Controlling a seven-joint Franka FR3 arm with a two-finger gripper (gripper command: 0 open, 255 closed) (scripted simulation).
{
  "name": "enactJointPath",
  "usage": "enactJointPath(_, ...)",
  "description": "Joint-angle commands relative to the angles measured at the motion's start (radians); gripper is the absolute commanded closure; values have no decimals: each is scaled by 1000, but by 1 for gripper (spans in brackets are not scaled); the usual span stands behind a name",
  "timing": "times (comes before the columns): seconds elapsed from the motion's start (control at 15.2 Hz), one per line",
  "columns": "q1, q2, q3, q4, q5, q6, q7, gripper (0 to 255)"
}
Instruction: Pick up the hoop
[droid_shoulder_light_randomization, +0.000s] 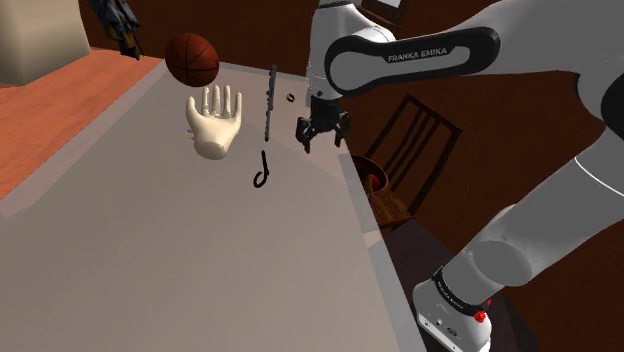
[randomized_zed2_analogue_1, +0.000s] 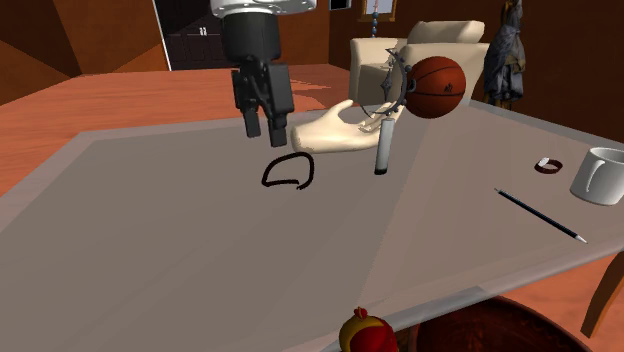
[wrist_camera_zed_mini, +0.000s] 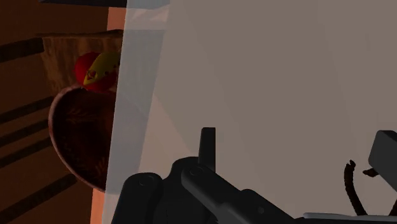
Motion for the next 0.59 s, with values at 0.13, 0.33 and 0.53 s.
enactJointPath(0.13, 21, 174, 30, 141, -55, -1, 114, 0)
enactJointPath(0.33, 51, 307, 37, 268, -99, -20, 189, 0)
enactJointPath(0.53, 91, 445, 33, 413, -141, -52, 253, 0)
